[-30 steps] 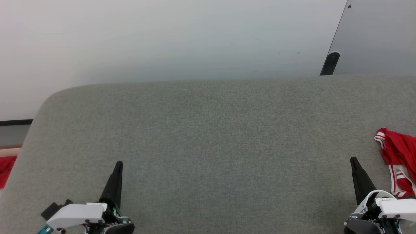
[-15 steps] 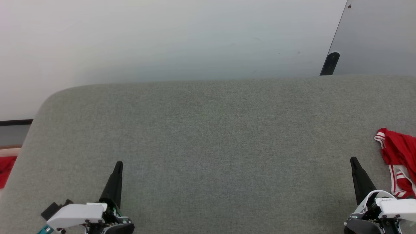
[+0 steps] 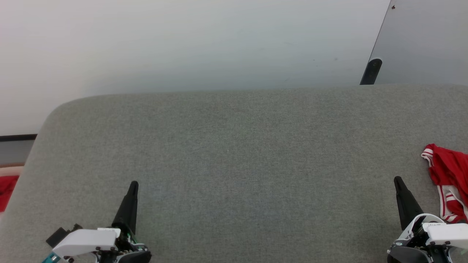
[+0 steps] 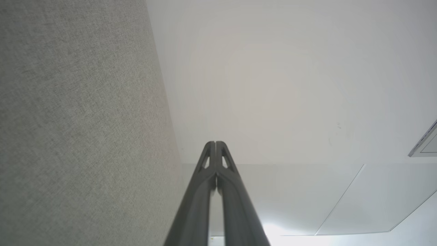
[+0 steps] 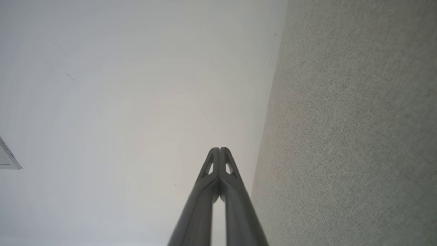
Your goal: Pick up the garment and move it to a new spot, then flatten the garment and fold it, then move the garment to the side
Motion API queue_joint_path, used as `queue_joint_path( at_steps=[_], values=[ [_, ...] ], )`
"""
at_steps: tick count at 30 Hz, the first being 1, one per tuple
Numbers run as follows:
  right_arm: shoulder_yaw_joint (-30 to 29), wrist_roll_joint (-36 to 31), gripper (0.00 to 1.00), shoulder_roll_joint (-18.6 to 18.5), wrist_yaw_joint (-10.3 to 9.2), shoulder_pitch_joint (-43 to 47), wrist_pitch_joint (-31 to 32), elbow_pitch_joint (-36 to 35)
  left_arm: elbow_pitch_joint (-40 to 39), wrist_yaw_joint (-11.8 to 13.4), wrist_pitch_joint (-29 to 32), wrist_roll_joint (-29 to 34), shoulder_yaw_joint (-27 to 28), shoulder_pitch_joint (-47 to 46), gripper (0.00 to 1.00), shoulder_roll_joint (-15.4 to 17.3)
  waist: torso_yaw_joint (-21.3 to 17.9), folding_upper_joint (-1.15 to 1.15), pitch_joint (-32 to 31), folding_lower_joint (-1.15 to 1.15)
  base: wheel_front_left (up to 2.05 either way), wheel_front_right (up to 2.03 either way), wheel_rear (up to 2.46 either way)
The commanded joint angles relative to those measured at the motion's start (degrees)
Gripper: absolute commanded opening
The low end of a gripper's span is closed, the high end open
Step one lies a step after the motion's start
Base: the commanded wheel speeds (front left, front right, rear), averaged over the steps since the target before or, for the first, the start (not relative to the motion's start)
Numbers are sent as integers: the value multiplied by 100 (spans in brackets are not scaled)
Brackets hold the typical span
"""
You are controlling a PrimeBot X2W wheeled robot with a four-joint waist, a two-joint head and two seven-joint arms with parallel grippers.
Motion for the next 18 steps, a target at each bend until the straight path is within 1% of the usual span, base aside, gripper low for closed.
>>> queue_joint_path(
  at_steps=[1, 18],
  values=[
    [1, 21, 0, 21, -8, -18, 4, 2, 7, -30, 18, -17, 13, -56, 0, -1, 0, 0, 0, 0, 0, 0, 0],
    [2, 21, 0, 21, -8, -18, 4, 2, 7, -30, 16, -17, 12, -56, 0, -1, 0, 0, 0, 0, 0, 0, 0]
  ],
)
